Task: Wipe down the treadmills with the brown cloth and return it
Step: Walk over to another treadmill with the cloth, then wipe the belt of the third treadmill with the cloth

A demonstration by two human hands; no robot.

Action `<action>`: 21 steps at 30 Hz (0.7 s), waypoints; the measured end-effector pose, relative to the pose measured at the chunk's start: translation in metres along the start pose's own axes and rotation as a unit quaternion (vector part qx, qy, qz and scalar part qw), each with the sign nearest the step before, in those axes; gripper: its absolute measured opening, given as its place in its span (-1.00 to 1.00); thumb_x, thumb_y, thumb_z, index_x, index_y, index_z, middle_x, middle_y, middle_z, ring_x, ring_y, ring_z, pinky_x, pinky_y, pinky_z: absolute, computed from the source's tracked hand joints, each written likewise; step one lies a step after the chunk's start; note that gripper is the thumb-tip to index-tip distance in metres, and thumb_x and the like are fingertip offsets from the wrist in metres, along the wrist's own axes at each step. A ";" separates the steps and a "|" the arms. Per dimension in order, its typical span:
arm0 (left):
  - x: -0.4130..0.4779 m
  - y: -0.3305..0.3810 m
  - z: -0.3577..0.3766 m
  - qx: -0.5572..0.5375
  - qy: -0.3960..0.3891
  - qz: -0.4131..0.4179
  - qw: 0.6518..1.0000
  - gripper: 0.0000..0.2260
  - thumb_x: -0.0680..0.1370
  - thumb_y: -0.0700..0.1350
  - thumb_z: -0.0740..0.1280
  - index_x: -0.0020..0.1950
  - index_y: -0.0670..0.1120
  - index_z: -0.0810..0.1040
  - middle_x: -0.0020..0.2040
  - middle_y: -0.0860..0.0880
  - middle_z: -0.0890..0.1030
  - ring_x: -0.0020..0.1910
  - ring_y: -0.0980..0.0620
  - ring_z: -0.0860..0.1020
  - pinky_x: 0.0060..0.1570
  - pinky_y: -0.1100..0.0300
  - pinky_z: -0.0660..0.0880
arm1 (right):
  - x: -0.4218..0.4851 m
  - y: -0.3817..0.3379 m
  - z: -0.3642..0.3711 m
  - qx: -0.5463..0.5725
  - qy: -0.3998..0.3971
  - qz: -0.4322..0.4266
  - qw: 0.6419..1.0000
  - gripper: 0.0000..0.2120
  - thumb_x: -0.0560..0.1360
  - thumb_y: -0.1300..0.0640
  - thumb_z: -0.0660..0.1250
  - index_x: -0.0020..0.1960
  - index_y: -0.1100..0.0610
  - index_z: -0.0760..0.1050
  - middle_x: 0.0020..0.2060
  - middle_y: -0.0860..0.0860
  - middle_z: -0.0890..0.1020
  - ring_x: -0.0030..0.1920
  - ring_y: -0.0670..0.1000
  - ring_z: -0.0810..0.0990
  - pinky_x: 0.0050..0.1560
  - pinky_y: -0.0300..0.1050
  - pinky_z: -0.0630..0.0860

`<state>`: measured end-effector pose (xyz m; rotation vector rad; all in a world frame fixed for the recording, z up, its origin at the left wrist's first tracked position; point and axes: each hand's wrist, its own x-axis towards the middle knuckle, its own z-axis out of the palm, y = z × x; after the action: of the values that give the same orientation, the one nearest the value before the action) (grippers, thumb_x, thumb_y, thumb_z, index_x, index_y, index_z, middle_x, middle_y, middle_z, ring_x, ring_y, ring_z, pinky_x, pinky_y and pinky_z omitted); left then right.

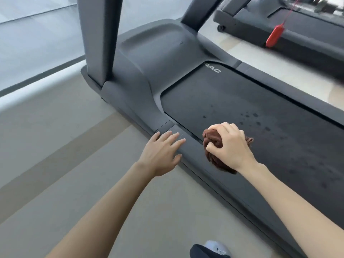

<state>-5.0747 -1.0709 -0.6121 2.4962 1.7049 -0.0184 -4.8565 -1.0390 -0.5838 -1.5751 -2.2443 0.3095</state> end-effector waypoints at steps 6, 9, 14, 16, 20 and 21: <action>0.088 -0.012 0.079 0.020 0.021 0.026 0.999 -0.54 0.60 0.12 0.05 0.50 0.10 0.13 0.52 0.03 0.15 0.49 0.02 0.07 0.44 0.02 -0.03 | 0.030 0.091 0.086 0.033 0.038 0.079 0.996 -0.66 0.40 -0.04 0.24 0.13 0.04 0.48 0.07 -0.01 0.51 0.08 0.10 0.40 0.06 0.02 0.26; 0.125 -0.014 0.109 0.019 0.021 0.028 0.999 -0.54 0.60 0.13 0.05 0.50 0.11 0.14 0.52 0.04 0.15 0.50 0.03 0.08 0.44 0.02 -0.01 | 0.045 0.124 0.122 0.025 0.065 0.097 0.993 -0.65 0.46 -0.01 0.30 0.20 0.08 0.47 0.12 0.05 0.50 0.12 0.15 0.40 0.10 0.06 0.27; 0.173 -0.034 0.143 -0.011 0.005 0.020 1.000 -0.53 0.59 0.17 0.04 0.50 0.14 0.11 0.54 0.08 0.07 0.51 0.07 0.00 0.46 0.03 -0.05 | 0.056 0.156 0.173 -0.048 -0.002 0.091 0.995 -0.47 0.47 -0.17 0.31 0.37 0.02 0.38 0.25 0.04 0.46 0.27 0.14 0.36 0.26 0.06 0.24; 0.186 -0.046 0.150 0.000 -0.001 0.015 1.000 -0.52 0.59 0.18 0.03 0.51 0.16 0.10 0.55 0.10 0.03 0.52 0.09 -0.04 0.47 0.03 -0.08 | 0.063 0.163 0.181 -0.063 0.015 0.065 0.996 -0.48 0.42 -0.19 0.36 0.30 0.03 0.46 0.18 0.06 0.52 0.21 0.16 0.43 0.23 0.08 0.30; 0.209 -0.072 0.154 -0.001 -0.010 -0.029 1.000 -0.51 0.59 0.20 0.01 0.51 0.18 0.05 0.55 0.12 -0.02 0.52 0.10 -0.10 0.48 0.00 -0.13 | 0.094 0.175 0.183 -0.051 0.048 0.015 0.997 -0.58 0.39 -0.16 0.33 0.16 0.04 0.56 0.07 0.06 0.57 0.11 0.17 0.50 0.14 0.07 0.38; 0.214 -0.074 0.157 -0.005 -0.015 -0.034 0.999 -0.51 0.59 0.20 0.00 0.51 0.19 0.03 0.55 0.12 -0.03 0.52 0.10 -0.11 0.48 0.00 -0.14 | 0.104 0.178 0.185 -0.045 0.050 0.009 0.998 -0.59 0.40 -0.15 0.35 0.16 0.04 0.56 0.07 0.06 0.57 0.10 0.16 0.50 0.14 0.07 0.39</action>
<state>-5.0564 -0.8625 -0.7909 2.4174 1.7722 -0.0519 -4.8149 -0.8724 -0.8018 -1.6190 -2.1964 0.1316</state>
